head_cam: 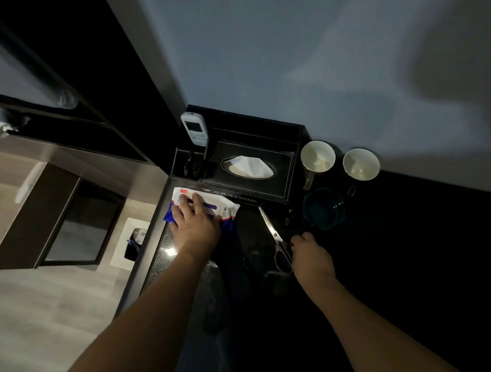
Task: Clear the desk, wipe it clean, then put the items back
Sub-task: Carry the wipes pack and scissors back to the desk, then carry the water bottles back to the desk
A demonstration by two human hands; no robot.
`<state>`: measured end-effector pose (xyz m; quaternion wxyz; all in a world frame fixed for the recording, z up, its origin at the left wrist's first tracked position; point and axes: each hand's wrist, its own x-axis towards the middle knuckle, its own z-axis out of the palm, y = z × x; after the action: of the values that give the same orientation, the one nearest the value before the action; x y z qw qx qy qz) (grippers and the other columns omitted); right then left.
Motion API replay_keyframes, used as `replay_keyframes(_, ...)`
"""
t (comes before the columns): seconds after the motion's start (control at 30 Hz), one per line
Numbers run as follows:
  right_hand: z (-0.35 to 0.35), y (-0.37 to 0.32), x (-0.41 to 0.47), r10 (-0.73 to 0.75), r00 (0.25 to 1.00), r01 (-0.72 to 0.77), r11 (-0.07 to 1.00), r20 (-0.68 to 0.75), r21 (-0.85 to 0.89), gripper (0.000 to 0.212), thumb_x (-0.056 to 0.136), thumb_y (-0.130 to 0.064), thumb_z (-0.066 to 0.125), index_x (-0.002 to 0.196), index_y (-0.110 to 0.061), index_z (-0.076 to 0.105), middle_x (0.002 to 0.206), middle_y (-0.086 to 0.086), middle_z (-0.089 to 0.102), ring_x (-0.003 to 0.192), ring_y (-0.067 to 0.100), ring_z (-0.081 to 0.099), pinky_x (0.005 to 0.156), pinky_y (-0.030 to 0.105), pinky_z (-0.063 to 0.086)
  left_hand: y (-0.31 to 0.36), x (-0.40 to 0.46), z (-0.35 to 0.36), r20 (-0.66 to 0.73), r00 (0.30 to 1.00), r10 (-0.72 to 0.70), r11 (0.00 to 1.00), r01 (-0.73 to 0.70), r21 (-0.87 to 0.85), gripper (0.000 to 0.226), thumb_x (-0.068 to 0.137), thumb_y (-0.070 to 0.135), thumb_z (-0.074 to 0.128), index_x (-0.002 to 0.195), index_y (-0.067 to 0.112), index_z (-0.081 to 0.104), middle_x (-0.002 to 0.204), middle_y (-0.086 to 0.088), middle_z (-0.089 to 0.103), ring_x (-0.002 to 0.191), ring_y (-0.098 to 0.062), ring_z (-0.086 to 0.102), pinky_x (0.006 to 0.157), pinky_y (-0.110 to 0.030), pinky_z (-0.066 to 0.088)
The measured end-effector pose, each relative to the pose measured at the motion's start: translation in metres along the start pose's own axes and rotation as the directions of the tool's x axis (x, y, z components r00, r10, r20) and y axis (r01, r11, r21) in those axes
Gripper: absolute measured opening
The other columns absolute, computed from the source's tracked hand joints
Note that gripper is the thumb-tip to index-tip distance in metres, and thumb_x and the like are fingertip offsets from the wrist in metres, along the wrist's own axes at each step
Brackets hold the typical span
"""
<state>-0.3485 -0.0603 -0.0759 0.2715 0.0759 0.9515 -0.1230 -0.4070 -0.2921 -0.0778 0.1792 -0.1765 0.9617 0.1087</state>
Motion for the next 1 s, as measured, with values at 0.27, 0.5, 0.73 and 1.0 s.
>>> replay_keyframes(0.27, 0.005, -0.016, -0.001, 0.100, 0.994, -0.088, 0.968, -0.040, 0.236, 0.061, 0.090, -0.048, 0.060, 0.135, -0.010, 0.042, 0.135, 0.010, 0.039, 0.114, 0.029, 0.055, 0.086, 0.035, 0.052, 0.009, -0.004, 0.007, -0.005, 0.998, -0.064, 0.998, 0.064, -0.020, 0.073, 0.097, 0.044, 0.039, 0.154, 0.019, 0.001, 0.162, -0.013, -0.004, 0.147, -0.038, -0.004, 0.117, -0.056, 0.008)
replay_keyframes(0.5, 0.016, -0.026, -0.008, 0.038, 0.991, -0.014, 0.983, -0.131, 0.184, 0.067, 0.086, -0.036, 0.070, 0.139, -0.013, 0.036, 0.141, 0.007, 0.031, 0.126, 0.024, 0.042, 0.103, 0.031, 0.044, 0.006, -0.003, 0.007, 0.028, 0.999, -0.035, 0.999, 0.035, -0.028, 0.072, 0.097, 0.041, 0.041, 0.154, 0.020, 0.003, 0.162, -0.013, -0.006, 0.147, -0.038, -0.005, 0.117, -0.058, 0.007)
replay_keyframes(0.73, 0.008, -0.035, -0.020, 0.012, 0.994, 0.022, 0.953, -0.109, 0.302, 0.056, 0.097, -0.021, 0.055, 0.145, -0.008, 0.031, 0.155, 0.007, 0.018, 0.135, 0.023, 0.040, 0.107, 0.028, 0.041, -0.004, -0.017, 0.001, 0.074, 0.996, 0.050, 0.997, -0.045, -0.063, 0.071, 0.097, 0.040, 0.040, 0.155, 0.022, 0.003, 0.162, -0.010, -0.007, 0.147, -0.036, -0.009, 0.118, -0.054, 0.003)
replay_keyframes(1.0, -0.023, -0.046, -0.054, -0.229, 0.958, 0.268, 0.929, -0.174, 0.253, 0.050, 0.095, -0.017, 0.052, 0.143, -0.012, 0.041, 0.155, 0.004, 0.028, 0.142, 0.021, 0.027, 0.116, 0.032, 0.027, -0.021, -0.075, -0.024, -0.061, 0.995, 0.077, 0.990, -0.084, -0.111, 0.062, 0.097, 0.039, 0.042, 0.151, 0.017, 0.023, 0.160, -0.013, 0.014, 0.147, -0.032, 0.010, 0.120, -0.046, 0.011)
